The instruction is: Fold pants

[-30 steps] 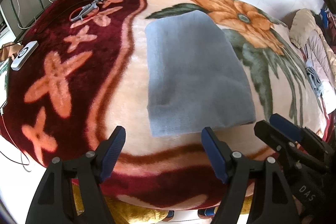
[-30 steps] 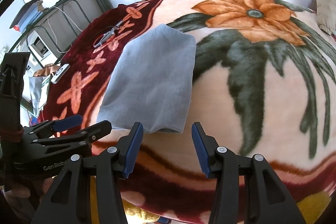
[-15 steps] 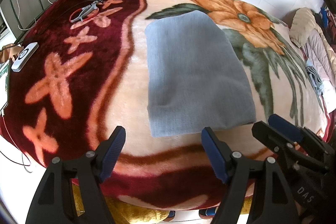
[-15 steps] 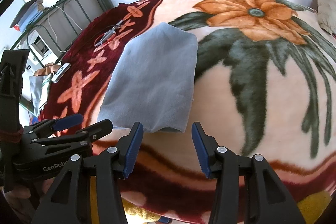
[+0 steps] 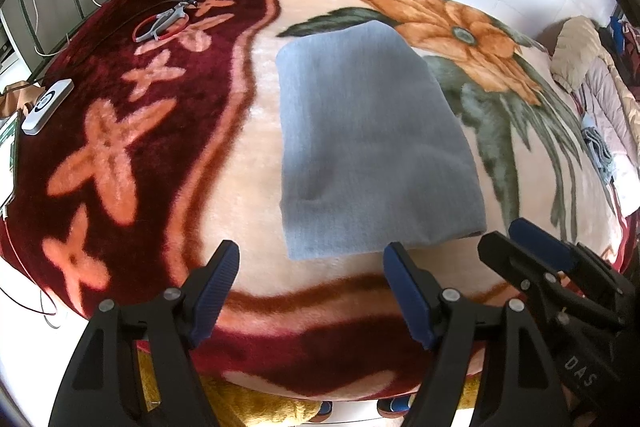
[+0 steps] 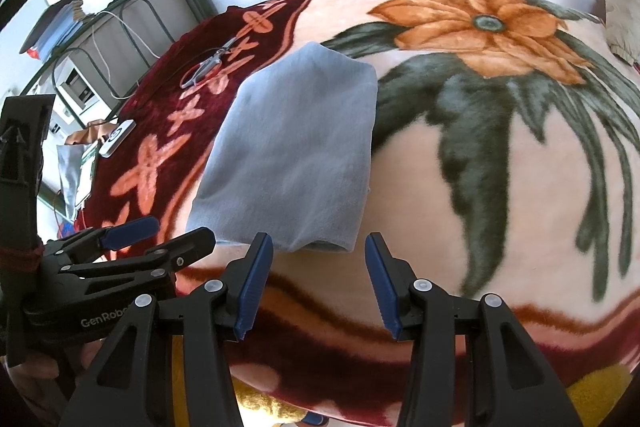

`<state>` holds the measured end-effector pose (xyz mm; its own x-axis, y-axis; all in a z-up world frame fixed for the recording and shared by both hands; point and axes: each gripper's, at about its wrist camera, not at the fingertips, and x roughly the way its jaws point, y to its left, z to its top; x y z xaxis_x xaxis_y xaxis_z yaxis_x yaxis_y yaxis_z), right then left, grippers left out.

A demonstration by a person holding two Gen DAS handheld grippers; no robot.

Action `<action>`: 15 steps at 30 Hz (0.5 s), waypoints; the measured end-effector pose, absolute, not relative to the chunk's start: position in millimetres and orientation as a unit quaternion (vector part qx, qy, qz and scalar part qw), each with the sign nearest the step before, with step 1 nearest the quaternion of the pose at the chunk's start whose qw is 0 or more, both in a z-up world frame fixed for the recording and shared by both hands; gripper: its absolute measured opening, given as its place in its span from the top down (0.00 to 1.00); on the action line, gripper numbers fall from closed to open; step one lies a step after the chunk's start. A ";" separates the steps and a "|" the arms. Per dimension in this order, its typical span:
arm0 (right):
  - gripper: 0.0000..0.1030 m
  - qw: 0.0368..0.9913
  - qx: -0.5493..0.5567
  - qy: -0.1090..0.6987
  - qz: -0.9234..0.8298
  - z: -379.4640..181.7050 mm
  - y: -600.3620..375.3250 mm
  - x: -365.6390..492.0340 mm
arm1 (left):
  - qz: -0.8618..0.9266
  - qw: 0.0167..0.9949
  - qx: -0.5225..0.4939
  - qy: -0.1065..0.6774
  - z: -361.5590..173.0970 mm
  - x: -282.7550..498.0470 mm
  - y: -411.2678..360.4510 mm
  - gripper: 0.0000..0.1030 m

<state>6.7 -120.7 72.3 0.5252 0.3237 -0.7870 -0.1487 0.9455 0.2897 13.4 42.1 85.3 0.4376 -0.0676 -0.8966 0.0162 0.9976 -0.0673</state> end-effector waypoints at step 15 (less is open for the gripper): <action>0.53 0.868 0.094 0.467 0.138 71.5 -120.8 5.9 | -0.024 0.848 -0.024 0.529 84.8 12.8 41.4 0.24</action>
<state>5.9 -120.8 71.5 0.5249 0.3270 -0.7858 -0.1518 0.9444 0.2916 12.8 41.4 84.8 0.4384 -0.0661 -0.8963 0.0158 0.9977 -0.0658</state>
